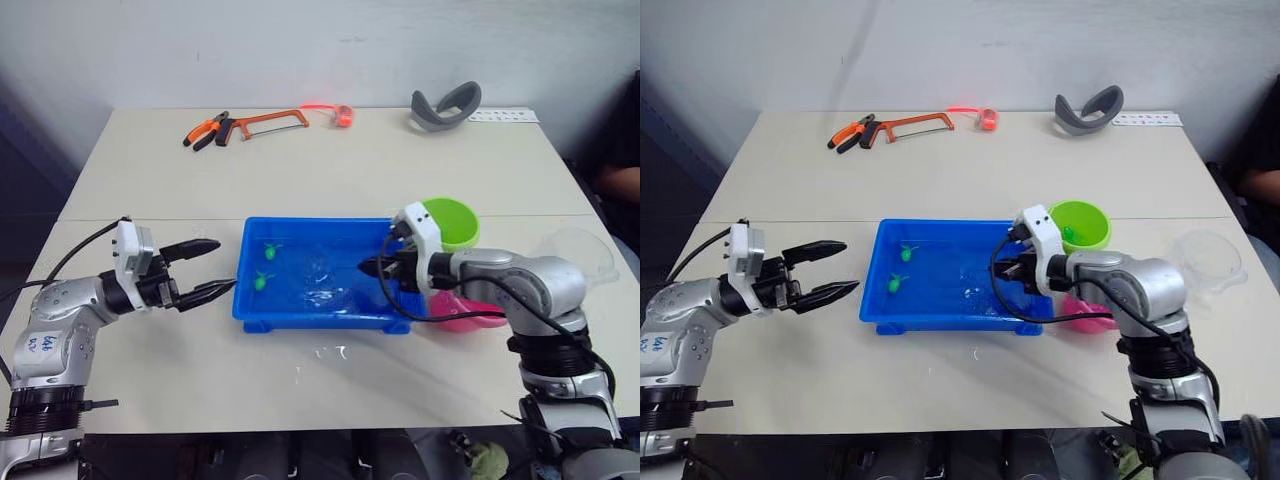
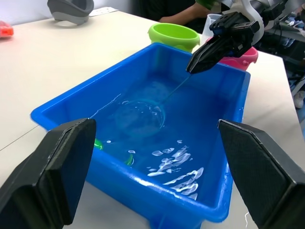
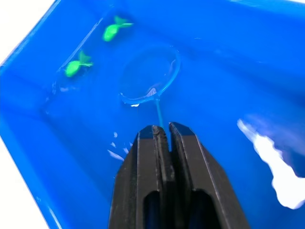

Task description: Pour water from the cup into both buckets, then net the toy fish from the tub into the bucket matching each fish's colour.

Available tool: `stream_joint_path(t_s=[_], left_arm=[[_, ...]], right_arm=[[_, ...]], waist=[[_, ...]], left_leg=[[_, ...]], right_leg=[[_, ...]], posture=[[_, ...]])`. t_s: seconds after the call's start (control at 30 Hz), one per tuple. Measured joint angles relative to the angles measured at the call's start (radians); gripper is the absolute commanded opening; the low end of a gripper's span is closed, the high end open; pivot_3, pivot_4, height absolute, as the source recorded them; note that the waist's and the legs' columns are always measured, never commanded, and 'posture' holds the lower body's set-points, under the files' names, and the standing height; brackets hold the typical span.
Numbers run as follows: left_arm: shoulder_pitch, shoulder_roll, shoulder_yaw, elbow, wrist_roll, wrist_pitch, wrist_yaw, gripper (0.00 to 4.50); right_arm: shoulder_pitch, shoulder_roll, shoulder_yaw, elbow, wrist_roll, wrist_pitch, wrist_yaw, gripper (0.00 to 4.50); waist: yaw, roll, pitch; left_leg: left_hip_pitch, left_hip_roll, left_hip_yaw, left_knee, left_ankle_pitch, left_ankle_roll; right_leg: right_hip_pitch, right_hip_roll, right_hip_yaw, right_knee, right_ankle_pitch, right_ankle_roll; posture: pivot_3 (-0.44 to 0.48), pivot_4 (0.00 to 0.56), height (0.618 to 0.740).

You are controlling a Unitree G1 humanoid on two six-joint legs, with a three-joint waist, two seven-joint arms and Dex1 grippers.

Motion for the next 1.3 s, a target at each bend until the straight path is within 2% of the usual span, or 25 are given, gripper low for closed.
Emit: stream_joint_path(t_s=[0.3, 0.67, 1.03, 1.3], left_arm=[[0.035, 0.029, 0.037, 0.016, 0.0, -0.005, -0.019, 4.44], [0.035, 0.029, 0.038, 0.018, 0.0, -0.005, -0.027, 4.44], [0.036, 0.029, 0.038, 0.028, 0.0, -0.011, -0.028, 4.44], [0.031, 0.022, 0.032, 0.035, 0.0, -0.022, -0.028, 4.44]], right_arm=[[-0.103, 0.11, 0.087, 0.118, -0.079, -0.029, -0.027, 0.0], [-0.123, 0.172, 0.106, 0.151, -0.116, -0.054, -0.024, 0.0], [-0.111, 0.187, -0.015, 0.087, -0.036, -0.023, 0.002, 0.0], [-0.048, 0.096, -0.094, -0.021, 0.042, 0.049, 0.03, 0.0]], waist=[[-0.002, 0.0, 0.0], [-0.02, 0.0, 0.0], [-0.02, 0.0, 0.0], [-0.02, 0.0, 0.0]], left_leg=[[0.0, 0.0, 0.0, 0.0, 0.0, 0.0], [0.0, 0.0, -0.001, 0.0, 0.0, 0.0], [0.0, 0.0, -0.001, -0.001, 0.0, 0.0], [-0.001, 0.0, -0.001, -0.001, 0.0, 0.0]], right_leg=[[-0.001, 0.0, 0.0, 0.001, 0.0, 0.0], [-0.001, 0.0, 0.0, 0.002, 0.0, 0.0], [-0.001, 0.0, 0.001, 0.002, 0.0, 0.0], [-0.001, -0.001, 0.002, 0.002, 0.0, 0.0]], posture=[[0.0, 0.15, 0.74], [0.0, 0.15, 0.74], [0.0, 0.15, 0.74], [0.0, 0.15, 0.74]])
